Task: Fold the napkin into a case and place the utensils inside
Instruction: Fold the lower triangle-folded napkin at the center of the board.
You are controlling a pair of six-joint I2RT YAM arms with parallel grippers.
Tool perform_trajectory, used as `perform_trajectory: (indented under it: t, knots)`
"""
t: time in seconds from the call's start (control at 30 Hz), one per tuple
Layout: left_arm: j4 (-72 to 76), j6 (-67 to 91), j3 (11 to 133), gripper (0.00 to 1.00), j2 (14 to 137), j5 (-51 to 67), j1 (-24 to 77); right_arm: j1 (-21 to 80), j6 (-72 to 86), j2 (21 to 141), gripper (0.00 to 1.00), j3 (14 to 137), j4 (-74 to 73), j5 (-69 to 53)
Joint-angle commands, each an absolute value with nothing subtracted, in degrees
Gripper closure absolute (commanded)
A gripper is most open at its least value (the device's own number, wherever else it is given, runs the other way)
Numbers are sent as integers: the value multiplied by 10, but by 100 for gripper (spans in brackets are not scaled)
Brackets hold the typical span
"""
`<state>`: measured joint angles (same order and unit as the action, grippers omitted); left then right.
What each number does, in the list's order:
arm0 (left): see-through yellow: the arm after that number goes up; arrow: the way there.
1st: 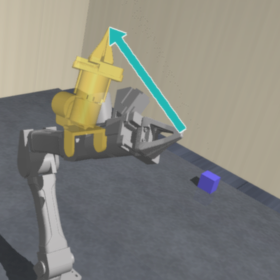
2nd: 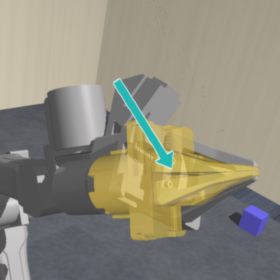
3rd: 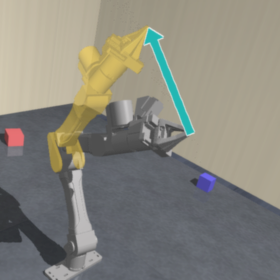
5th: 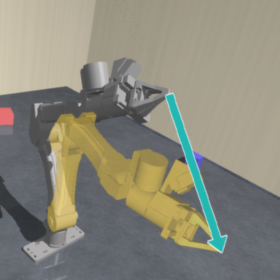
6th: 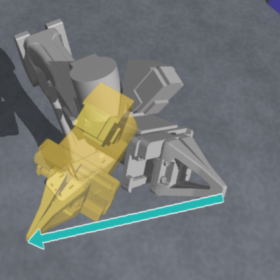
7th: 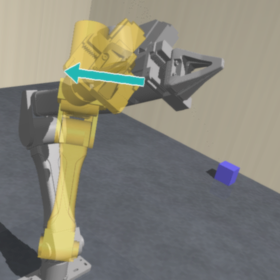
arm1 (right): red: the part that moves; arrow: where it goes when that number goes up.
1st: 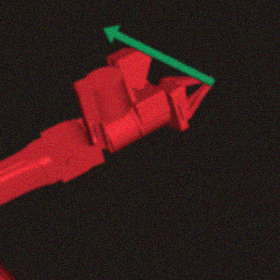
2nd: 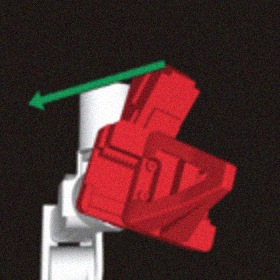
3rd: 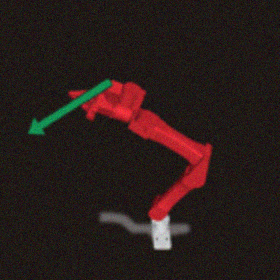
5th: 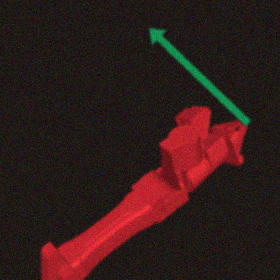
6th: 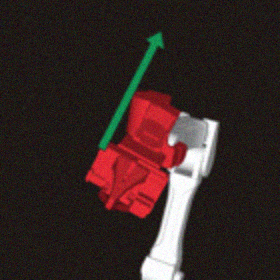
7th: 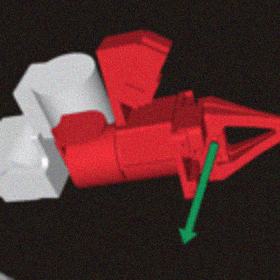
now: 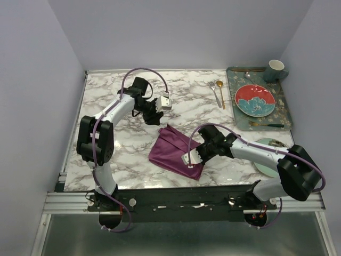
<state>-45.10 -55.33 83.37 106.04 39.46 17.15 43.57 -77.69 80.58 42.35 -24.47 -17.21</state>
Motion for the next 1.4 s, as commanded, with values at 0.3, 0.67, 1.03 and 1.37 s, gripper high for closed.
perform_trajectory:
  t: [0.3,0.67,1.03,1.37]
  knots:
    - [-388,-729,803,44,1088,399,220,441,-790,787,99,408,-242,-183]
    - [-400,-769,817,53,1126,365,247,441,-787,780,99,406,-242,-181]
    - [-424,-783,766,93,1053,350,248,441,-773,750,99,408,-260,-181]
    - [-439,-746,690,100,992,326,265,442,-758,752,99,399,-270,-185]
